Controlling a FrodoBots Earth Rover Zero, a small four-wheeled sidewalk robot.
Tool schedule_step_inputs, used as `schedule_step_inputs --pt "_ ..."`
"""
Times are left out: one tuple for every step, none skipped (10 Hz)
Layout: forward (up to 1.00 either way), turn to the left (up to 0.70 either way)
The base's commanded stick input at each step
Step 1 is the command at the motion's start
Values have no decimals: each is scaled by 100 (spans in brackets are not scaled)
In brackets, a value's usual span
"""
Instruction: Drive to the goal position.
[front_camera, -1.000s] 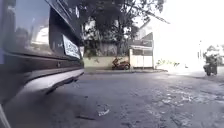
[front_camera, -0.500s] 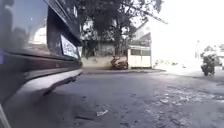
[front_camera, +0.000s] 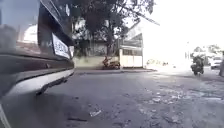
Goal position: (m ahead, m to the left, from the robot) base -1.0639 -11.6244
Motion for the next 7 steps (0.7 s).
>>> schedule_step_inputs --pt "0 -67" --pt "0 -68" --pt "0 -69" --pt "0 -70" --pt "0 -70" --pt "0 -70" --pt "0 -70"
